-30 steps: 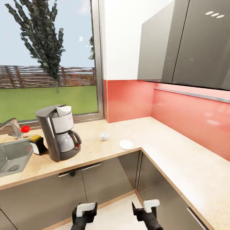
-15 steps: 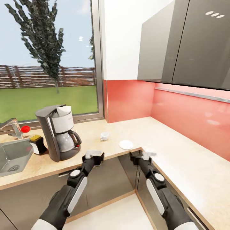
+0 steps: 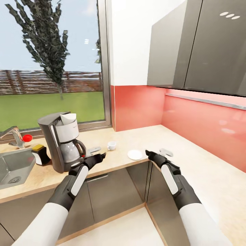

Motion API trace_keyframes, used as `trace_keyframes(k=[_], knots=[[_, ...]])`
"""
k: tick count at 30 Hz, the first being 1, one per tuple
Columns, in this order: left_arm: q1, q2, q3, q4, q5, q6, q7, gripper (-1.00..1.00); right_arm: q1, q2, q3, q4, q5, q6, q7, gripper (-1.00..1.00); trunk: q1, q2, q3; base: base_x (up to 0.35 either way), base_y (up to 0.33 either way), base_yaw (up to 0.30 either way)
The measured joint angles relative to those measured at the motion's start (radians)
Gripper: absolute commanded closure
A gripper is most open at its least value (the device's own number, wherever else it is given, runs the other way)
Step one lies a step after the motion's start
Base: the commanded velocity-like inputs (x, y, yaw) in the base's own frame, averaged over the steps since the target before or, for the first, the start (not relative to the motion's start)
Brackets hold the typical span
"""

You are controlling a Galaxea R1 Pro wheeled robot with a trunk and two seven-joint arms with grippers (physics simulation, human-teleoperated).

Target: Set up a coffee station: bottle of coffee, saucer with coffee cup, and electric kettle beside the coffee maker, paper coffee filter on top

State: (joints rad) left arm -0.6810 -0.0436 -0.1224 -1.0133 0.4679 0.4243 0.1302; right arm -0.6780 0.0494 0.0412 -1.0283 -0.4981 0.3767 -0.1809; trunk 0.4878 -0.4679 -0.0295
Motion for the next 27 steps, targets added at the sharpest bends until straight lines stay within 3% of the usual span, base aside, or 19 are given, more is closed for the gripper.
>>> trace_keyframes(k=[5, 13, 19, 27], knots=[[0.004, -0.005, -0.003, -0.001, 0.002, 0.0, 0.0, -1.0, -0.001, 0.001, 0.005, 0.019, -0.016, 0.001, -0.002, -1.0, 0.0, 0.0, 0.0, 0.06, 0.0, 0.0], [0.005, -0.006, -0.003, 0.005, 0.005, 0.0, -0.002, -1.0, -0.001, 0.007, 0.006, 0.037, -0.018, 0.001, 0.0, -1.0, -0.001, 0.0, 0.0, 0.288, 0.0, 0.0], [0.005, -0.006, -0.003, 0.007, 0.038, 0.0, -0.003, -1.0, -0.001, 0.012, 0.007, 0.062, -0.018, 0.001, 0.0, -1.0, 0.0, 0.0, 0.0, 0.223, 0.0, 0.0], [0.006, -0.007, -0.003, 0.009, 0.052, -0.001, -0.003, -1.0, -0.001, 0.012, 0.007, 0.071, -0.019, 0.002, 0.002, -1.0, 0.0, 0.0, 0.0, 0.03, 0.0, 0.0]])
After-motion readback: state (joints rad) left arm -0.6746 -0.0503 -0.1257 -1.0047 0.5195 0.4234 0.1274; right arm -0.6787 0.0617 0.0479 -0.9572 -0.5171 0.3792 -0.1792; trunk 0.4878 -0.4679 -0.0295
